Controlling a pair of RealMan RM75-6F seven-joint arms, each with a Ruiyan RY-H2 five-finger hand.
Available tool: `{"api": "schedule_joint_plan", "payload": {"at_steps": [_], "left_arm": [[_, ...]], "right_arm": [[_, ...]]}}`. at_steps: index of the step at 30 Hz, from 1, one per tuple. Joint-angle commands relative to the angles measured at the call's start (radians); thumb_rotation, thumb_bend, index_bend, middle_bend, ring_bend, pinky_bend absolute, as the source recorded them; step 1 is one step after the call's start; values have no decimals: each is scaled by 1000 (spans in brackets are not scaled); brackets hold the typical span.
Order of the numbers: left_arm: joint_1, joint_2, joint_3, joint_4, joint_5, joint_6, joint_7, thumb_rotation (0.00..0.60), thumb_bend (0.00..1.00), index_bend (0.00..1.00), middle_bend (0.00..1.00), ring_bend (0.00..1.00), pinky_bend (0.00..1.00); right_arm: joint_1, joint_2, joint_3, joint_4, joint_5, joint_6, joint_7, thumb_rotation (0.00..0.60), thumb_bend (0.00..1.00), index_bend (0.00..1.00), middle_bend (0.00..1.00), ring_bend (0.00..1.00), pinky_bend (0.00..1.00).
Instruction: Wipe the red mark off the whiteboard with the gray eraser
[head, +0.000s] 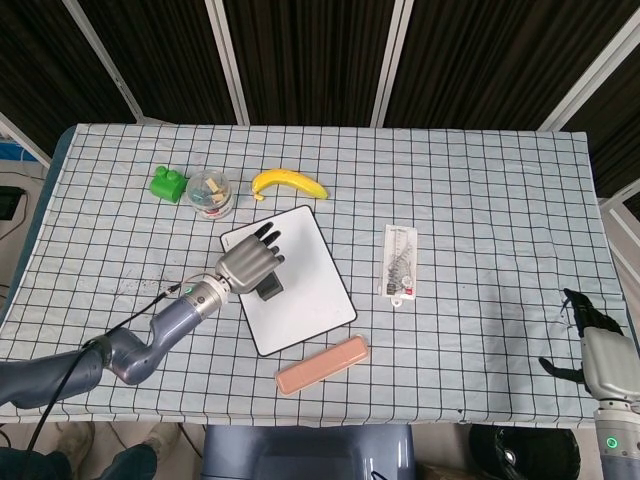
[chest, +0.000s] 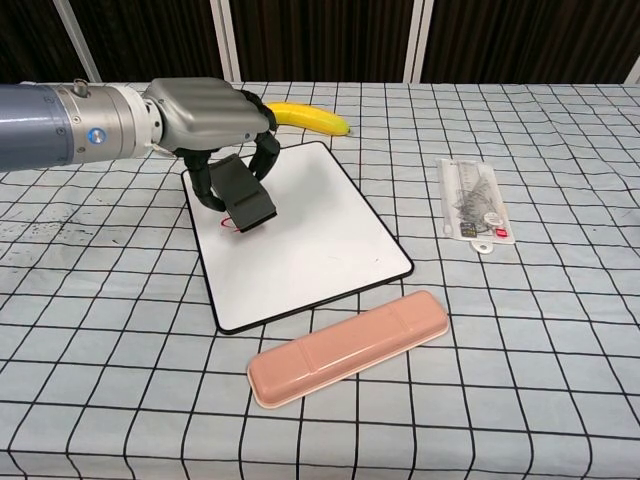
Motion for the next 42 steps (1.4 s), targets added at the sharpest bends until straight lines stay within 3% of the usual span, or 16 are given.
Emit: {"api": "schedule_joint_plan", "payload": {"at_steps": [1, 20, 42], "left_arm": [[-16, -22, 5, 25, -18, -17, 14, 600, 276, 491, 435, 104, 98], [-44, -74, 34, 75, -61, -20, 63, 600, 276, 504, 446, 104, 98], [-9, 6, 109, 8, -63, 1, 83, 600, 276, 533, 479, 104, 98]], "right_arm": [[0, 0, 0, 1, 1, -1, 1, 600, 48, 110, 128, 215, 212], [1, 4, -1, 2, -1, -6, 6, 600, 51, 111, 129, 217, 212], [3, 9, -6, -5, -5, -13, 7, 600, 51, 112, 129, 218, 218]]}}
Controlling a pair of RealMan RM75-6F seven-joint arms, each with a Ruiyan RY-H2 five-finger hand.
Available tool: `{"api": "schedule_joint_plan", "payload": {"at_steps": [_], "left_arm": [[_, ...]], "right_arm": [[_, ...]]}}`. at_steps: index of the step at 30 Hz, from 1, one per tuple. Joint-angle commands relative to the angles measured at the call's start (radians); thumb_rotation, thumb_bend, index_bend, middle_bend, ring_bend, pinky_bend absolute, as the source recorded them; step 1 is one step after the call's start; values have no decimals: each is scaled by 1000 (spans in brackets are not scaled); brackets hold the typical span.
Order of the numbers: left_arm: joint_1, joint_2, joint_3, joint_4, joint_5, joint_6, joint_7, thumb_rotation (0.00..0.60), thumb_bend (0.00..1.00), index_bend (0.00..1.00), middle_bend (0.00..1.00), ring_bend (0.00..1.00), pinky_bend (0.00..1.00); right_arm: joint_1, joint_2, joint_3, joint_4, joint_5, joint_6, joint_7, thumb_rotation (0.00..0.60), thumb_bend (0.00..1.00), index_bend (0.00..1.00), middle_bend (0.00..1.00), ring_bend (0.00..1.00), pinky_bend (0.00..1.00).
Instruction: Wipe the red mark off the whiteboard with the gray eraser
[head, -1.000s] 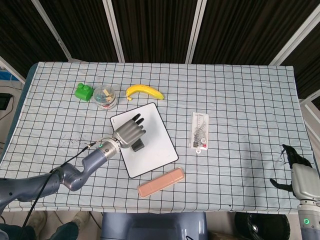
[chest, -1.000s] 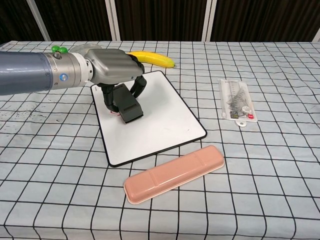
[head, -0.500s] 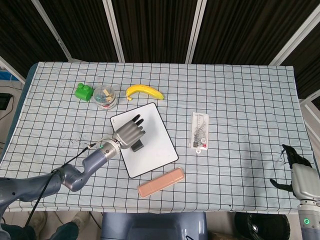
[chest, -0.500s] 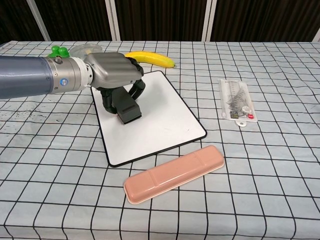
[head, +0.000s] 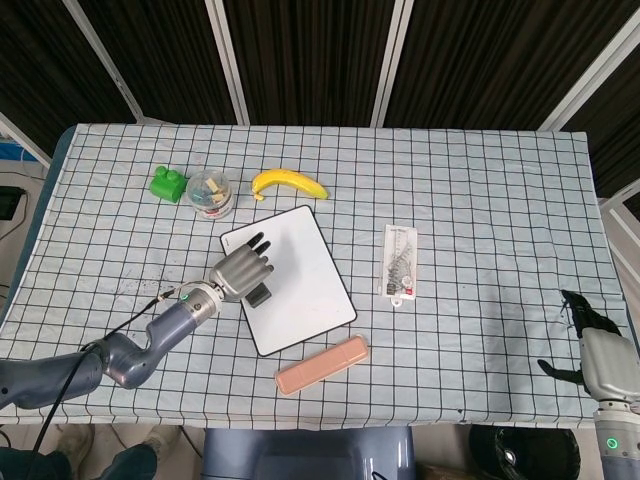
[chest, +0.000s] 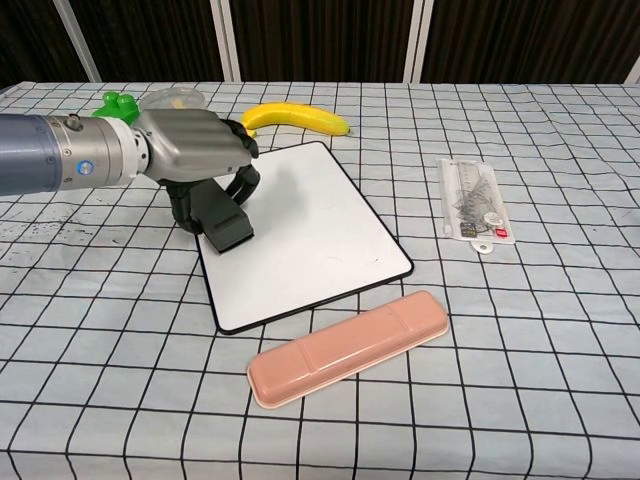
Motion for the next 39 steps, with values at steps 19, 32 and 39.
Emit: {"api": "schedule_joint_plan", "payload": {"at_steps": [19, 32, 39], "left_arm": [[-44, -107, -37, 119, -7, -8, -10, 600, 313, 529, 488, 105, 109], [-68, -155, -44, 171, -10, -12, -16, 600, 337, 532, 492, 105, 111], [-55, -51, -53, 45, -5, 39, 0, 600, 337, 541, 493, 105, 134]], "right_arm": [[2, 2, -7, -3, -6, -8, 1, 600, 52, 115, 129, 221, 233], [3, 4, -8, -3, -6, -12, 6, 600, 52, 116, 129, 221, 233], [4, 6, -8, -4, -2, -15, 9, 600, 52, 120, 129, 221, 234]]}}
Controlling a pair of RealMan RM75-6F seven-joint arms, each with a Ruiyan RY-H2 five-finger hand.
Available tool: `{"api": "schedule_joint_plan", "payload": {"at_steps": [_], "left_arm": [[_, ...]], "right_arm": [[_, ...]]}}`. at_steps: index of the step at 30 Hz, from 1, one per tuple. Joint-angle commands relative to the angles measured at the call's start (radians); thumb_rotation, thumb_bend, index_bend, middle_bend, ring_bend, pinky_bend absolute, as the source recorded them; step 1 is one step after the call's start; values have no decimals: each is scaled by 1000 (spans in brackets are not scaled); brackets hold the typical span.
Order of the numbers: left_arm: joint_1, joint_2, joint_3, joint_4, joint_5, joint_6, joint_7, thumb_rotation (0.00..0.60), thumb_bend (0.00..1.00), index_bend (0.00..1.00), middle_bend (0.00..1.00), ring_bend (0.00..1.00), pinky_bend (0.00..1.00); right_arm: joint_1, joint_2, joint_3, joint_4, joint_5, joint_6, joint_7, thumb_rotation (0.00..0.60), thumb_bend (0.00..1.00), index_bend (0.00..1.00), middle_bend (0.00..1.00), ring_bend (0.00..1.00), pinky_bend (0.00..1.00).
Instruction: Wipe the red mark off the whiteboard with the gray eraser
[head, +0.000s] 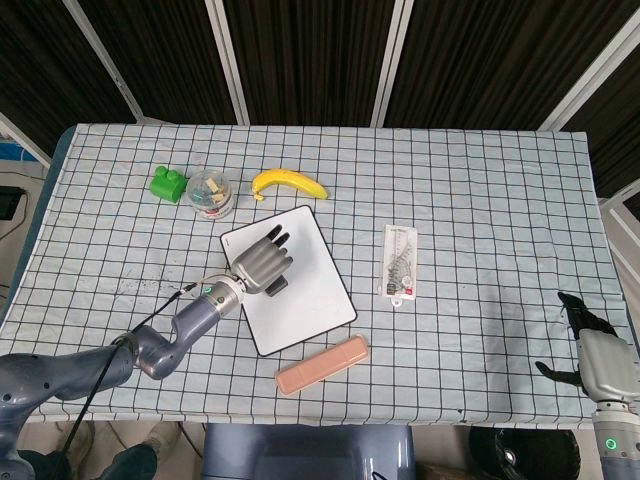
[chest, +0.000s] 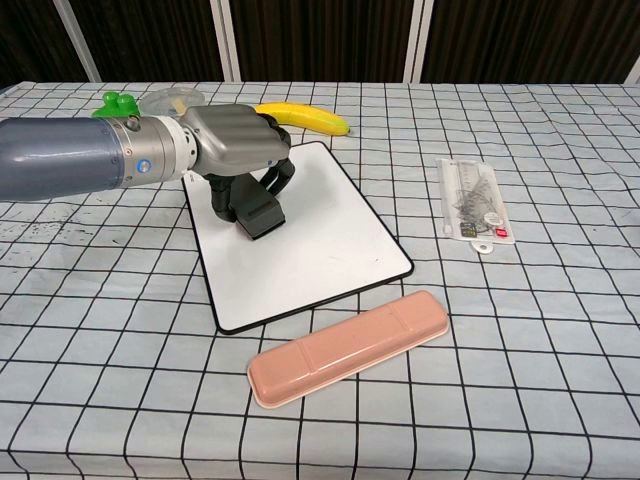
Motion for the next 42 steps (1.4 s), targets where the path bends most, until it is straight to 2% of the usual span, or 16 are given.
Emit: {"api": "schedule_joint_plan", "payload": {"at_steps": [1, 5, 8, 15, 18, 21, 25, 33, 38, 42], "left_arm": [[11, 84, -7, -101, 1, 36, 18, 600, 337, 541, 492, 105, 141], [37, 219, -6, -257, -24, 75, 55, 600, 337, 544, 491, 105, 144], [52, 294, 5, -332, -45, 90, 82, 600, 337, 543, 496, 104, 132], [104, 410, 65, -440, -96, 112, 114, 600, 337, 543, 493, 105, 122], [141, 438, 104, -450, -55, 137, 95, 600, 337, 543, 494, 105, 122], [177, 444, 138, -415, 6, 152, 47, 600, 337, 544, 494, 105, 122], [225, 408, 176, -295, 104, 169, -63, 600, 337, 542, 493, 104, 122], [258, 310, 195, -79, 243, 195, -228, 600, 337, 544, 496, 105, 122], [266, 260, 188, 7, 258, 183, -290, 600, 337, 543, 496, 105, 123], [289, 229, 141, 13, 147, 135, -304, 600, 337, 542, 494, 113, 124]], "right_arm": [[1, 0, 0, -1, 1, -1, -1, 600, 52, 121, 129, 221, 233], [1, -1, -1, -3, 0, 1, -6, 600, 52, 122, 129, 221, 233], [0, -1, -1, -5, -1, 4, -9, 600, 54, 121, 129, 221, 233], [-2, -1, 0, -8, 1, 9, -12, 600, 53, 122, 129, 221, 233], [-2, 0, 0, -8, 4, 6, -10, 600, 54, 121, 129, 221, 233], [-1, 0, 0, -9, 1, 7, -11, 600, 53, 121, 129, 221, 233], [-2, 0, -1, -10, 1, 8, -12, 600, 54, 121, 129, 221, 233], [-1, -3, -1, -13, 5, 8, -21, 600, 53, 122, 129, 221, 233], [-1, -2, 0, -13, 9, 7, -21, 600, 54, 122, 129, 221, 233], [0, -1, -1, -12, 9, 4, -19, 600, 54, 122, 129, 221, 233]]}}
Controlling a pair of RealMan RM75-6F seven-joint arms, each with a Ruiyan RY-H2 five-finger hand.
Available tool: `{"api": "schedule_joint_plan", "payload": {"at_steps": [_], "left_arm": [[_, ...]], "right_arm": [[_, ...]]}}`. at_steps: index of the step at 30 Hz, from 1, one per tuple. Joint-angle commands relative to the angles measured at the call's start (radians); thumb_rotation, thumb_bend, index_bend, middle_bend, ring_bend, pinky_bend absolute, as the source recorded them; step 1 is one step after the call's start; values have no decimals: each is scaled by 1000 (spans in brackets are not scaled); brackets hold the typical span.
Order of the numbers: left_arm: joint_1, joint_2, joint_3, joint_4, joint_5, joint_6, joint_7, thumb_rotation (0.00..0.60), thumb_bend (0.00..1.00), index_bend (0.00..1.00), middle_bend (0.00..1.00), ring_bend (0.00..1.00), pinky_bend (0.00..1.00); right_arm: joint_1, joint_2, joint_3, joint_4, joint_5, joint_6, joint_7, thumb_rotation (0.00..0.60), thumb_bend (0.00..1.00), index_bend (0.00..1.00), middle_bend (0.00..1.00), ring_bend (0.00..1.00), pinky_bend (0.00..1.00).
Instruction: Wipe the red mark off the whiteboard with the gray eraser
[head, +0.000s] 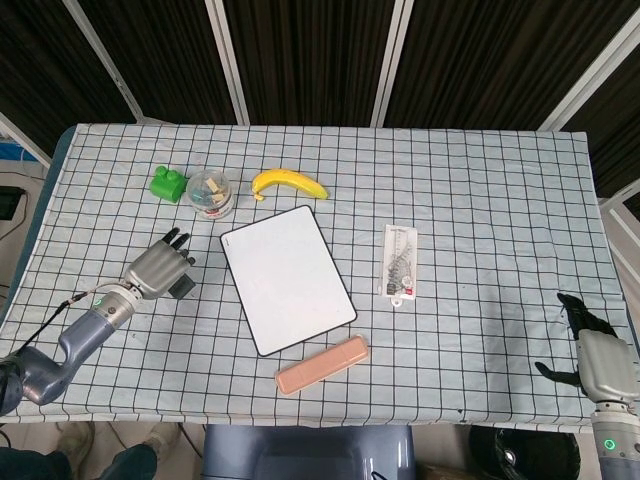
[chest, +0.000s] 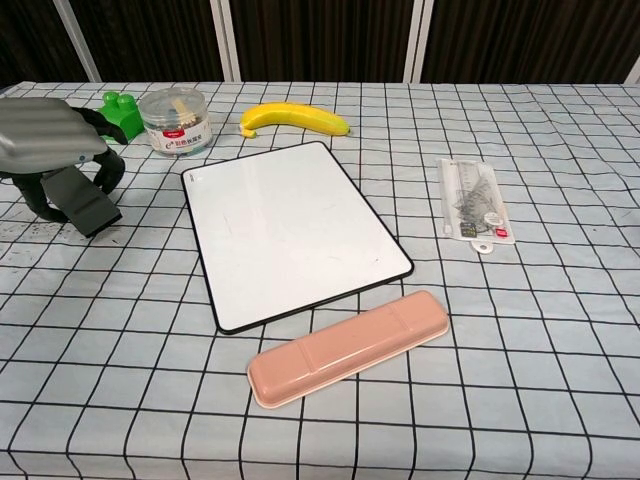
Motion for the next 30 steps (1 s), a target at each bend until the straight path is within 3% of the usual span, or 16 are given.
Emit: {"api": "schedule_joint_plan", "payload": {"at_steps": [1, 9, 12, 17, 23, 30], "left_arm": [[22, -22, -44, -11, -113, -52, 17, 600, 337, 542, 493, 113, 124], [28, -24, -92, -108, -301, -69, 223, 600, 313, 515, 477, 113, 123], [21, -16, -91, -127, -331, -75, 274, 600, 234, 416, 410, 101, 120], [13, -6, -90, -158, -386, -60, 364, 600, 111, 136, 235, 64, 100], [11, 14, -107, -225, -441, -15, 424, 600, 102, 27, 150, 33, 101], [3, 106, -99, -373, -510, 14, 508, 600, 103, 0, 141, 1, 69]], "right_arm": [[0, 1, 0, 0, 0, -2, 2, 600, 54, 122, 129, 221, 233], [1, 1, -1, 0, -2, -2, 2, 600, 54, 122, 129, 221, 233], [1, 2, -1, 1, -1, -2, 2, 600, 53, 122, 129, 221, 233], [2, 2, -1, 0, -2, -4, 3, 600, 54, 126, 130, 221, 233], [2, 2, 0, 0, 0, -4, 4, 600, 54, 130, 134, 221, 233], [3, 1, 3, 1, 4, -5, 4, 600, 55, 133, 137, 221, 233]]}}
